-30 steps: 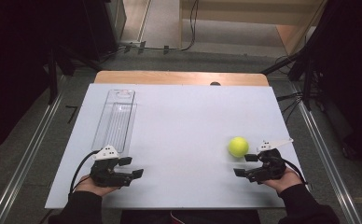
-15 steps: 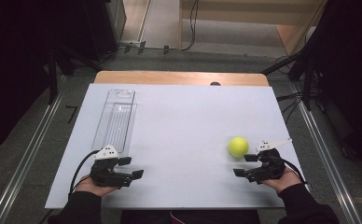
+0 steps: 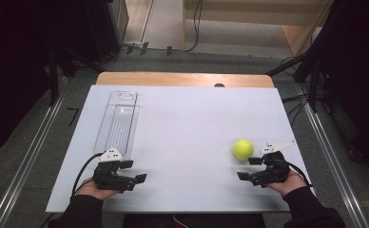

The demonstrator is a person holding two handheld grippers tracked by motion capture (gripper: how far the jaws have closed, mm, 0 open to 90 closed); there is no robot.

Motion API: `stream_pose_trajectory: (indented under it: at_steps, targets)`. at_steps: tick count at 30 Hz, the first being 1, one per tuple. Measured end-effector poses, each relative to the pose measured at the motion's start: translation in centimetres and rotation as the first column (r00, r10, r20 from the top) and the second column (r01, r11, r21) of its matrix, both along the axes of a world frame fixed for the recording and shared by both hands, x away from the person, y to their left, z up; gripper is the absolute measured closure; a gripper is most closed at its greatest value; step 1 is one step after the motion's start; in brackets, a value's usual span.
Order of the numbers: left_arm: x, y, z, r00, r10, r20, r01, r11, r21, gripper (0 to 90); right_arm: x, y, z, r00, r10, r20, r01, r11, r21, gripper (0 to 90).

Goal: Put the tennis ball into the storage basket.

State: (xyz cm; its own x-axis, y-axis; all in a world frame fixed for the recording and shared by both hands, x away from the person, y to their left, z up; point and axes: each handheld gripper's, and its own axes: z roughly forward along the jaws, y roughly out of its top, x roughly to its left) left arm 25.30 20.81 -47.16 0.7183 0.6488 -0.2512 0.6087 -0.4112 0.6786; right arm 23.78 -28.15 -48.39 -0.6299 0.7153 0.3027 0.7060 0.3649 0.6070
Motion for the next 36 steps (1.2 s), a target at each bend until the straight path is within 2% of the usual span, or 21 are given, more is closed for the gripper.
stream_pose_trajectory:
  at_steps: [23, 36]
  targets:
    - [0.0, 0.0, 0.0, 1.0000, 0.001, 0.002, -0.001, 0.9999, -0.011, 21.6, -0.1, -0.1, 0.1, 1.0000, 0.001, -0.002, -0.001, 1.0000, -0.004, 15.8]
    - [0.0, 0.0, 0.0, 1.0000, -0.003, 0.003, 0.003, 1.0000, -0.007, 21.6, -0.1, -0.9, 1.7, 0.9984, -0.040, 0.039, 0.039, 0.9990, 0.023, 15.8]
